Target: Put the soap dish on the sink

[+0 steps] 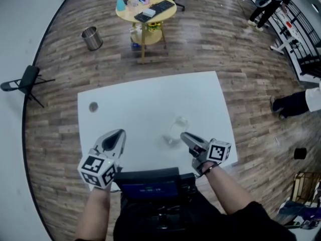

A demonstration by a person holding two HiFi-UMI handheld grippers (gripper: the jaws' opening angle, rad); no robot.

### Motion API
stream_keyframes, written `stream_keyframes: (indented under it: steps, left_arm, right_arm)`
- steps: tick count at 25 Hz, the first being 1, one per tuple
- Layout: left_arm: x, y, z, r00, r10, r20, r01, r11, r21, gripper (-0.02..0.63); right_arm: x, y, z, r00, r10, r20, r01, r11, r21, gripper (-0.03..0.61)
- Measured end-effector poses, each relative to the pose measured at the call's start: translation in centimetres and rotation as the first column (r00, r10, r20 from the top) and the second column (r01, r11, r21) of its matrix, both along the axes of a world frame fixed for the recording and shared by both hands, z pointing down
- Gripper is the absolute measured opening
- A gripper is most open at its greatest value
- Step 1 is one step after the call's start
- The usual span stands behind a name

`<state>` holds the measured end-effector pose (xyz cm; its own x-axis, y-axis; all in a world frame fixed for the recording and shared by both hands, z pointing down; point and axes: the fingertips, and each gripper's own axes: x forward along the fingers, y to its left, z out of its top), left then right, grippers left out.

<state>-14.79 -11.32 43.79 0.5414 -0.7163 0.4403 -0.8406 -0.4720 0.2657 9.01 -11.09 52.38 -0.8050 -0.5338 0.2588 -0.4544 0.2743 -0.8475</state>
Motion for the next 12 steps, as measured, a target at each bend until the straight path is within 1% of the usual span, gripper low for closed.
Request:
stream_keyframes:
  steps: [2,6,7,8,12]
  left_arm:
    - [-0.1,0.2,0.1,1.000,0.001,0.004,-0.001,1.000,-0.005,0.009]
    - [-0.3,0.6,0.4,1.000,0.001,0.002,-0.001,1.000,-0.009,0.009]
    - [-0.3,0.7,0.3,1.000,0.001,0.003,-0.001,1.000,-0.006,0.009]
    - [-0.3,0.7,0.2,1.000,0.002,0.004,-0.002,1.000,-0.003,0.009]
    - [0.0,0.9,-0.2,1.000,0.005,0.003,-0.005,1.000,0.002,0.009]
  right_arm:
    - [0.1,-0.1,-0.7,1.000,0.018,0.015,-0.018,0.999,0.032,0.167]
    - [0.3,-0.1,-1.7,0.999,0.039,-0.010,-0.038,0.994,0.100,0.160]
    - [0.4,-0.2,-2.2,0.999,0.047,-0.012,-0.046,0.991,0.123,0.158]
    - [0.6,-0.4,-2.7,0.998,0.060,-0.012,-0.058,0.988,0.146,0.126]
    - [1.6,-0.8,-4.5,0.995,0.100,-0.026,-0.092,0.972,0.214,0.123]
